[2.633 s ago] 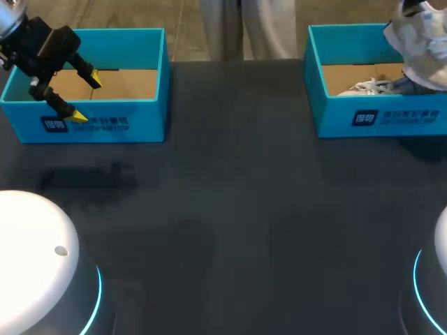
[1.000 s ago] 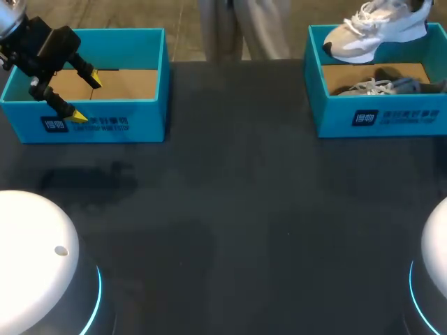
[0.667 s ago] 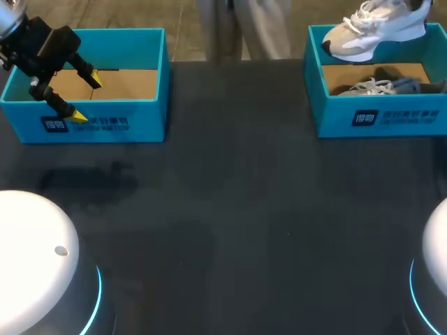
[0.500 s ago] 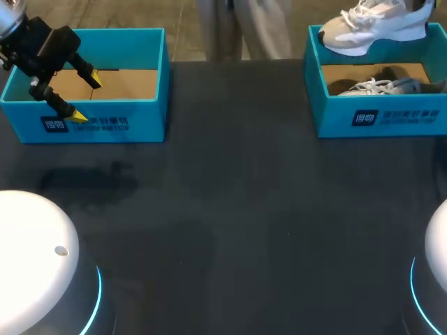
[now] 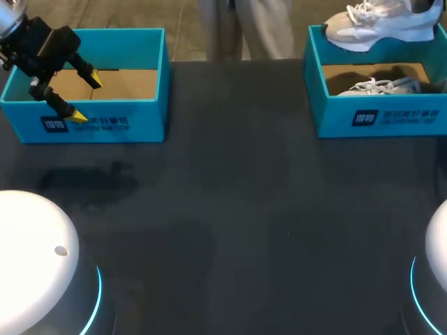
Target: Take the shoe out of the shoebox, open the shoe tongue, remove and reinsert the insole, then place the shoe into the shoebox
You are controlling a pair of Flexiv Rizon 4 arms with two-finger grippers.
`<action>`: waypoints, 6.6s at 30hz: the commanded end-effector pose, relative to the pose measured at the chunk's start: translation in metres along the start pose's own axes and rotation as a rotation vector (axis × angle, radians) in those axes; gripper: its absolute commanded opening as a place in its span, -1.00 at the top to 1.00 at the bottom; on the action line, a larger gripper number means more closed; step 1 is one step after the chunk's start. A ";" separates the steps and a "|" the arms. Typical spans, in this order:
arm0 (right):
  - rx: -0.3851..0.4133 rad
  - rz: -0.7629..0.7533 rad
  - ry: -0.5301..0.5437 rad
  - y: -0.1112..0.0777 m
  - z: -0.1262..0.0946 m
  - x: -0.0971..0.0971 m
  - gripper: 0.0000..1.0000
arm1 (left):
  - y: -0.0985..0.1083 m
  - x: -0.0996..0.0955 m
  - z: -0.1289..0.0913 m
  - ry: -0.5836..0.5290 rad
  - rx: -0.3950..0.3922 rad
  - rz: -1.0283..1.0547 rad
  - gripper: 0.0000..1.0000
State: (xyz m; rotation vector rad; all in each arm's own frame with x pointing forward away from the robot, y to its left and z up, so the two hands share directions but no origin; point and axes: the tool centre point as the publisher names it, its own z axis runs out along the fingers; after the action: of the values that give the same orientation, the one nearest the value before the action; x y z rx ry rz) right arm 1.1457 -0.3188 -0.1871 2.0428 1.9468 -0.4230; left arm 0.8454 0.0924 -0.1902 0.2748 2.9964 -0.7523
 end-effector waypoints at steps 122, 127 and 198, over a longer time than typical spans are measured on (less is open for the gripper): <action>-0.153 -0.055 0.175 -0.008 0.047 0.048 -1.00 | 0.000 0.000 0.000 0.001 -0.002 0.000 -1.00; -0.191 -0.122 0.201 -0.025 0.027 0.056 -1.00 | 0.000 0.000 0.000 0.001 -0.002 0.000 -1.00; -0.131 -0.211 0.356 -0.198 -0.011 0.028 -1.00 | -0.045 -0.078 0.045 -0.429 -0.382 -2.424 -1.00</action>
State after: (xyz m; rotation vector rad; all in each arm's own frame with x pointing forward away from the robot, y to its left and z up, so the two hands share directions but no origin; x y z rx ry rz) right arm 0.9581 -0.2768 -0.1883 1.9548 2.3429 -0.0045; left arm 0.9050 0.0255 -0.1978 -2.1132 2.3395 -0.2029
